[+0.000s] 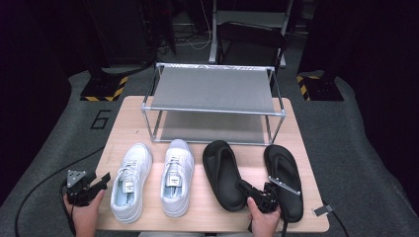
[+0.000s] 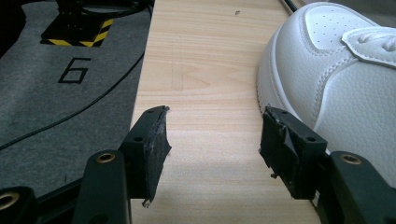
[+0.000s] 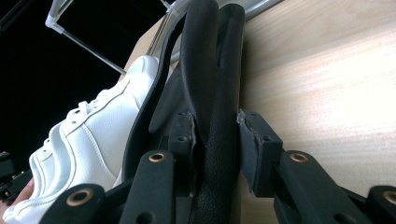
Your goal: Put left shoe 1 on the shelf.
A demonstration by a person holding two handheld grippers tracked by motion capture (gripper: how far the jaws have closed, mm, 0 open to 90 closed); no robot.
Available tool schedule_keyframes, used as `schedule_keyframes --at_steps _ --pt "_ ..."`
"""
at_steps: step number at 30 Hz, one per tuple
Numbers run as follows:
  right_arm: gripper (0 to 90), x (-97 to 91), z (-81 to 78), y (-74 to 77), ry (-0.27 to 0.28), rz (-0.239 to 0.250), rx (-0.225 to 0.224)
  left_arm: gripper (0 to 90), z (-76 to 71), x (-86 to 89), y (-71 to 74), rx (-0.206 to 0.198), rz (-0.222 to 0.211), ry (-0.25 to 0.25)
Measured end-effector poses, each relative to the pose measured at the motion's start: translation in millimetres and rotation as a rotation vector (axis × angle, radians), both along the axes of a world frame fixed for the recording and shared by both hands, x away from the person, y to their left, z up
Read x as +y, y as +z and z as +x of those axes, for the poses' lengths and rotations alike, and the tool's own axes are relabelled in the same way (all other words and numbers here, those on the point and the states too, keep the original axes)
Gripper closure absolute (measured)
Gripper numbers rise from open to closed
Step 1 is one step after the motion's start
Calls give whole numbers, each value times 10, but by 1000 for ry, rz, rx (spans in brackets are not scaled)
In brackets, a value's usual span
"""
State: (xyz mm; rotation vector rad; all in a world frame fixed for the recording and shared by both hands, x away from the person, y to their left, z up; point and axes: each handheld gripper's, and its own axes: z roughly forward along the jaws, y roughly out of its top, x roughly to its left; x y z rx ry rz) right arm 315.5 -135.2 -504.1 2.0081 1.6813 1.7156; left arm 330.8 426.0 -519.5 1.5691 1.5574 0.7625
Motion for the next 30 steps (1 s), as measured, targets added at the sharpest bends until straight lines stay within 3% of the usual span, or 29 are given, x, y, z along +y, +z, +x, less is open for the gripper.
schedule_keyframes --at_steps 7,8,19,23,30 --pt "677 23 88 27 -30 18 -8 410 -1 -1 1 -1 1 -3" --pt "677 23 106 29 -34 12 -27 410 -1 0 0 -1 2 -3" --pt "676 63 275 130 -73 19 -75 410 5 1 -4 -18 1 0" --pt "676 76 365 113 -83 49 -71 410 8 5 -8 -20 0 2" --pt "676 119 504 94 -101 50 -65 410 3 13 1 -5 -5 -2"
